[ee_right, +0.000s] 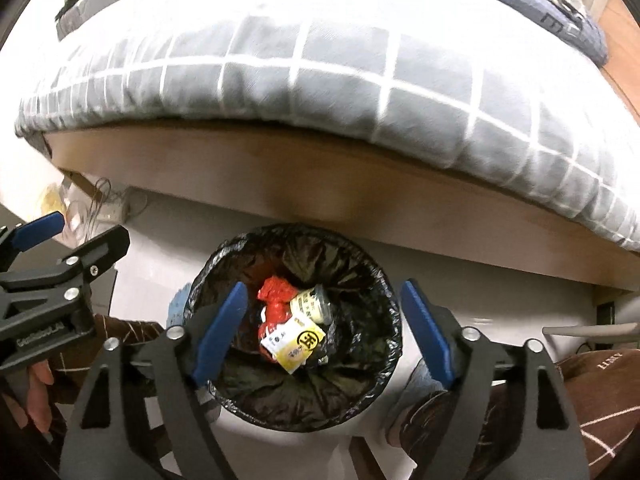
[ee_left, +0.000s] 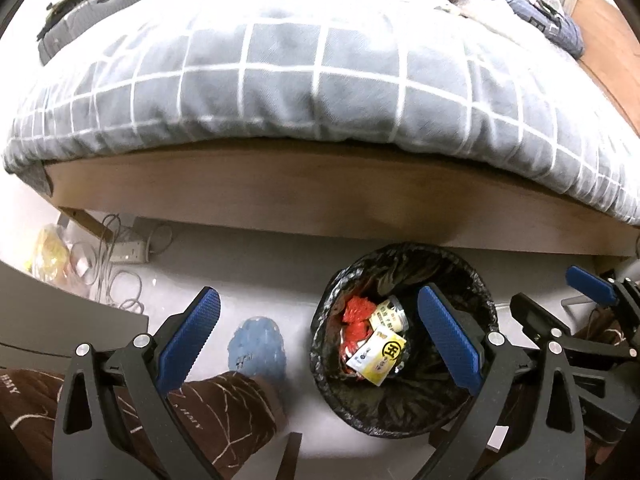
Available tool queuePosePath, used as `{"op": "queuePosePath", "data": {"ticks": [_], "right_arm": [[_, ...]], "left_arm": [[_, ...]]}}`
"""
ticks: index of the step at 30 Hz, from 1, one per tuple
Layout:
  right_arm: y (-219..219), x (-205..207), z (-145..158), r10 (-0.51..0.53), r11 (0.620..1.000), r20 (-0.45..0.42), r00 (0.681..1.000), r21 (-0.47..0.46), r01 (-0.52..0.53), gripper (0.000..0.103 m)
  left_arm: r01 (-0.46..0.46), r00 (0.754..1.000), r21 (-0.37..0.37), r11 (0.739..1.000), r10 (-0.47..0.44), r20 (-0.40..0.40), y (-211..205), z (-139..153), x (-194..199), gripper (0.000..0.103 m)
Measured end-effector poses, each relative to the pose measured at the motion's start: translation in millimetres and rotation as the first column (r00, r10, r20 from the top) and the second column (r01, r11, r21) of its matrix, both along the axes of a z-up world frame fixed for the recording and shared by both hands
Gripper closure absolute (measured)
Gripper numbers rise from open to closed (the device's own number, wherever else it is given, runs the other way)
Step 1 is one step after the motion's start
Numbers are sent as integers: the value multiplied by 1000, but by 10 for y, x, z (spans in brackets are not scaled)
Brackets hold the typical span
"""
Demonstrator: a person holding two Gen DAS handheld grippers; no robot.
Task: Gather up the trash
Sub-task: 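Move both tools back up over the remaining trash on the bed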
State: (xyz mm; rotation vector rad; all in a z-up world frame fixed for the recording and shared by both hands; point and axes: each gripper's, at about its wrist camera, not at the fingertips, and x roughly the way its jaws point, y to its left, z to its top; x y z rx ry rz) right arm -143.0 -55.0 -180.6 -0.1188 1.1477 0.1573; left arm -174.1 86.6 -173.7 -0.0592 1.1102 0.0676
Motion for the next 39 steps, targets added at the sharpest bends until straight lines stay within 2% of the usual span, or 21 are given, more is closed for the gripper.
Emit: {"op": "queuePosePath", "data": {"ticks": [7, 15, 24, 27, 32, 39], "right_arm": [[-236, -11, 234, -58, 998, 79, 995, 0, 58, 8], [-402, 20, 526, -94, 995, 161, 982, -5, 96, 7], [-616, 87, 987, -136, 991, 281, 950, 30, 133, 7], [-684, 175, 1105, -141, 990, 312, 940, 38, 136, 7], [-789, 421, 1304, -149, 989, 370, 917, 46, 142, 7], [-883, 826, 1403, -155, 988, 388, 909, 63, 142, 7]], "left_arm": [[30, 999, 2, 1000, -30, 41, -142, 208, 44, 6], [43, 995, -8, 999, -42, 94, -216, 492, 77, 6], [49, 987, -12, 999, -46, 152, -290, 795, 198, 6], [62, 983, -39, 997, -54, 176, -349, 910, 276, 6], [85, 976, -51, 995, -73, 203, -478, 1045, 504, 6], [84, 971, -37, 996, -73, 230, -544, 1166, 1013, 6]]}}
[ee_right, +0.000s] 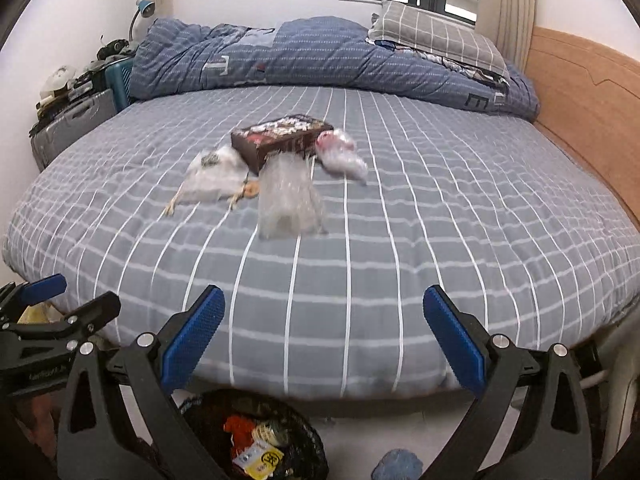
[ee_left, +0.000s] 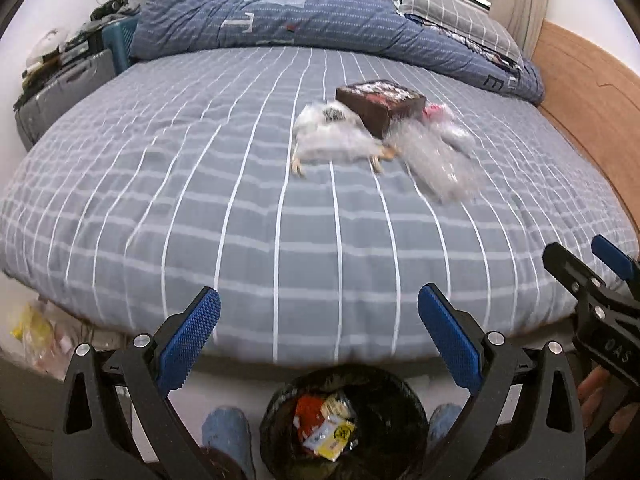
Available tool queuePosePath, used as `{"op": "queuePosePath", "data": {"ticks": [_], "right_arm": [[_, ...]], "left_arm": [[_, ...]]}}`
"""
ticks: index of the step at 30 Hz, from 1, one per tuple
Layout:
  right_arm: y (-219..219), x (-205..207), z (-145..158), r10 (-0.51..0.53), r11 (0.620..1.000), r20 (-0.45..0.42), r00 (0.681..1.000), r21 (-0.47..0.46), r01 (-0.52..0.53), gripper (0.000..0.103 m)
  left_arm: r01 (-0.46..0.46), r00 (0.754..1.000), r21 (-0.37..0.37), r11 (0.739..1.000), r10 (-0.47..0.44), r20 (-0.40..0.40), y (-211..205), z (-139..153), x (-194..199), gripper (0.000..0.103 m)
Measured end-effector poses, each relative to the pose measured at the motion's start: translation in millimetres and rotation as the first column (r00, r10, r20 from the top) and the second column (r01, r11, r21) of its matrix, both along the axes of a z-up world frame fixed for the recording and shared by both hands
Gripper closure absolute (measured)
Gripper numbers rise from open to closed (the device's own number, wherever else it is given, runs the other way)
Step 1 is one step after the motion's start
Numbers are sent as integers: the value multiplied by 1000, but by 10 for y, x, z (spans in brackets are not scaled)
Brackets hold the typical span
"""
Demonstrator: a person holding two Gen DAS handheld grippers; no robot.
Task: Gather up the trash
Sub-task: 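Move both tools back up over the remaining trash on the bed, then grasp the bubble wrap with the right tool while the left tool grasps the white cloth bag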
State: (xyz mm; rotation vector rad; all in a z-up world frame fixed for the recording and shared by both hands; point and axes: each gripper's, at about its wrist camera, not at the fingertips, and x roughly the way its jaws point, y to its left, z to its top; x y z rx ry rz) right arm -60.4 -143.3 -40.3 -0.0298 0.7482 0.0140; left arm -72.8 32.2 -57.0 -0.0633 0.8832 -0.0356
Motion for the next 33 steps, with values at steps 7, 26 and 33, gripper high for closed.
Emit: {"op": "queuePosePath", "data": {"ticks": [7, 26, 33], "right_arm": [[12, 505, -26, 10, 1000, -2, 1000, -2, -10, 7], [109, 1462, -346, 34, 999, -72, 997, 15, -33, 7], [122, 1758, -516, 52, 997, -140, 989, 71, -42, 16]], "left_arm": [[-4, 1000, 0, 1000, 4, 20, -17, 58, 518, 6], [17, 1000, 44, 999, -16, -18, -15, -152, 1590, 6], [47, 998, 63, 997, -44, -43, -106, -293, 2055, 6]]}}
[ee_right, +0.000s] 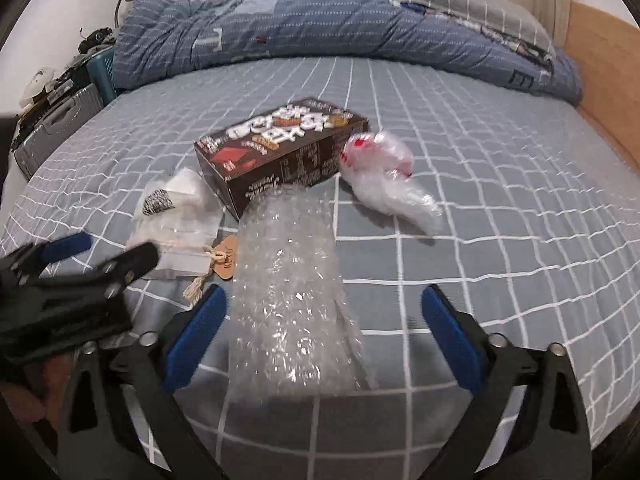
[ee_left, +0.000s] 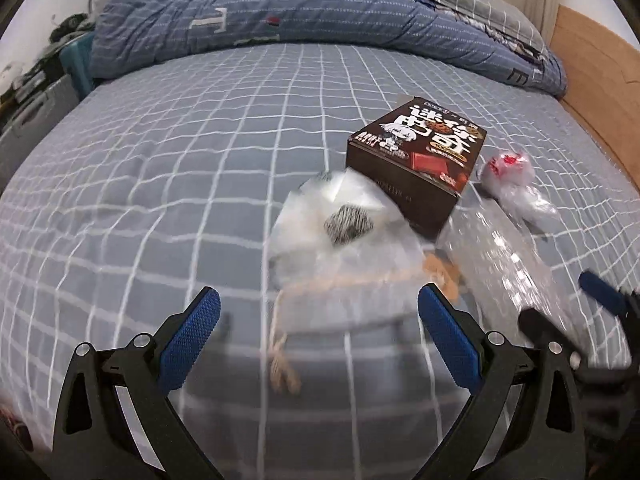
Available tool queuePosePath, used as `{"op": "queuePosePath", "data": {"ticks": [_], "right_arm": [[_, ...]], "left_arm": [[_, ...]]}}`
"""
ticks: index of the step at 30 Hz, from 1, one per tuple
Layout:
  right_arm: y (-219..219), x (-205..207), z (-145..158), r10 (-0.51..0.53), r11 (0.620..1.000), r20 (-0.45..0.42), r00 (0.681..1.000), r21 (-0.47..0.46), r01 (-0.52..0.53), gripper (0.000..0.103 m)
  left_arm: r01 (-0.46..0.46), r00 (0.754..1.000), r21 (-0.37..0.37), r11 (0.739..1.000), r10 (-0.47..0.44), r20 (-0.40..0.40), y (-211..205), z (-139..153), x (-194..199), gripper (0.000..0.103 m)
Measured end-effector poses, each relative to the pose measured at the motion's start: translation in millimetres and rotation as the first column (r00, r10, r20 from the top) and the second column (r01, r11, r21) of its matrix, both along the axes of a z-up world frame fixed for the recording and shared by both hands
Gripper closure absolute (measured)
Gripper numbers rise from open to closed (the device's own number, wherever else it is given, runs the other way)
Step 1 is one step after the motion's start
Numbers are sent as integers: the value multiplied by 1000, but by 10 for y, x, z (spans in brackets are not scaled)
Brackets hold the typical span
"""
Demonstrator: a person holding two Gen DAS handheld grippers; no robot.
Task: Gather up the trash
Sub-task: 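Grasp the bubble wrap with the right tool while the left tool grasps the white cloth bag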
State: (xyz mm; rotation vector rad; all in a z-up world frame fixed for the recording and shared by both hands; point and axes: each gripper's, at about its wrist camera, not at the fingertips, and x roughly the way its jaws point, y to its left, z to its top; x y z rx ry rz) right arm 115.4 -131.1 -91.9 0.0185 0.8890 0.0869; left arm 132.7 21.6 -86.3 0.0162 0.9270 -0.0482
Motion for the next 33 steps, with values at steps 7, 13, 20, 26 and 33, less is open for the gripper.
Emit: {"op": "queuePosePath", "data": {"ticks": [7, 13, 20, 26, 33], "right_arm": [[4, 54, -175, 47, 997, -59, 997, 66, -43, 29], [97, -15, -159, 100, 993, -37, 994, 70, -98, 59], [69, -48, -102, 103, 992, -16, 995, 69, -102, 79], [35, -61, -58, 88, 994, -5, 996, 68, -88, 80], [-25, -58, -4, 70, 995, 8, 998, 73, -70, 80]], "left_arm": [[17, 1000, 5, 1000, -16, -25, -79, -138, 362, 6], [23, 998, 11, 1000, -23, -59, -112, -258, 454, 23], [49, 998, 13, 999, -49, -45, -109, -243, 416, 50], [61, 997, 11, 998, -61, -36, -112, -201, 350, 58], [34, 999, -1, 999, -34, -1, -42, -49, 266, 58]]}}
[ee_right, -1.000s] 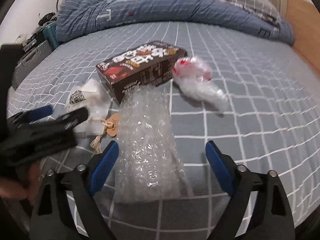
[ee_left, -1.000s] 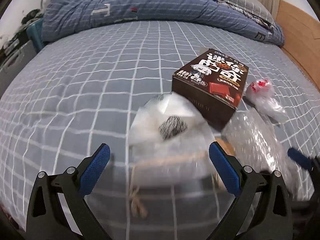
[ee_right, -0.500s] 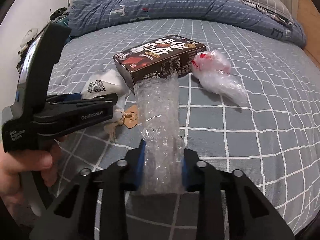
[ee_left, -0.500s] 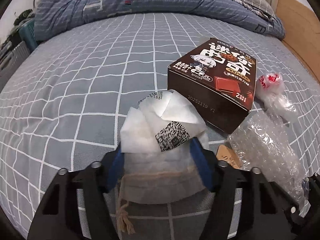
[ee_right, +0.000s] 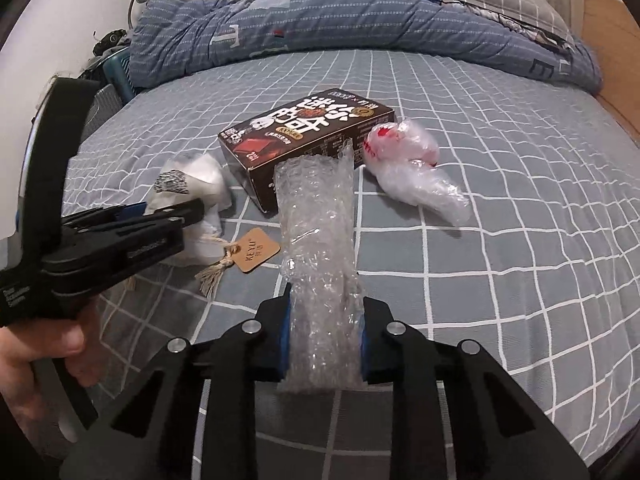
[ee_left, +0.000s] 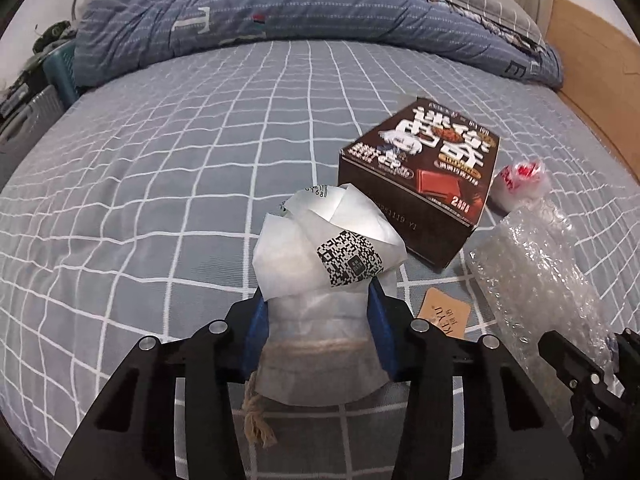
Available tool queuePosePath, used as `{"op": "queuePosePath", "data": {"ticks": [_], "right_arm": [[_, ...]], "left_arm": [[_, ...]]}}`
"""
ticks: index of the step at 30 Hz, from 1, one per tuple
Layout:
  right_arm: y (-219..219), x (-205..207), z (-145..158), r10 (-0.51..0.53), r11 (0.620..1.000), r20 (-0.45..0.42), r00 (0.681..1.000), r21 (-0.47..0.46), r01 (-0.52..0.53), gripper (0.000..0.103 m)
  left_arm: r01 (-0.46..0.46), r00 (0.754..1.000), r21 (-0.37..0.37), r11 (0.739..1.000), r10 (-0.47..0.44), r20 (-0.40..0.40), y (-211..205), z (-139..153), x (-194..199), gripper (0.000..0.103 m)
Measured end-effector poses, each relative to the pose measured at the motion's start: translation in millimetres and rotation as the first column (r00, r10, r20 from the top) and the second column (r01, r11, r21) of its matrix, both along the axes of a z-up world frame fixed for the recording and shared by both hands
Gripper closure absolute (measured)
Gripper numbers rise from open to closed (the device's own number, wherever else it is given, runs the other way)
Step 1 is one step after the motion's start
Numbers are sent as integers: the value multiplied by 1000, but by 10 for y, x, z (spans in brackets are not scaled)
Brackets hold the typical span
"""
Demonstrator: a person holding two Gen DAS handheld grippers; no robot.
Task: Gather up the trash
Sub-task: 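Grasp the bubble wrap with the right tool while the left tool grasps the white cloth bag, then lift the bubble wrap with the right tool while the left tool lifts the white cloth bag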
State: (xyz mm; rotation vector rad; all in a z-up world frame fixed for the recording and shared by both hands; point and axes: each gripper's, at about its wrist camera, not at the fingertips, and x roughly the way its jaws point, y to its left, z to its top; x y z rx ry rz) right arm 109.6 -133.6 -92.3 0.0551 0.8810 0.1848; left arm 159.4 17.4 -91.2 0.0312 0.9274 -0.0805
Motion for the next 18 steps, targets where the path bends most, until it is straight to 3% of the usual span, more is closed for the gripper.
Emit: {"op": "queuePosePath", "data": {"ticks": [18], "right_arm": [[-38, -112, 182, -21, 999, 29, 999, -31, 22, 80]], "left_arm": [[-19, 1000, 8, 1000, 19, 12, 66, 213, -294, 58]]}}
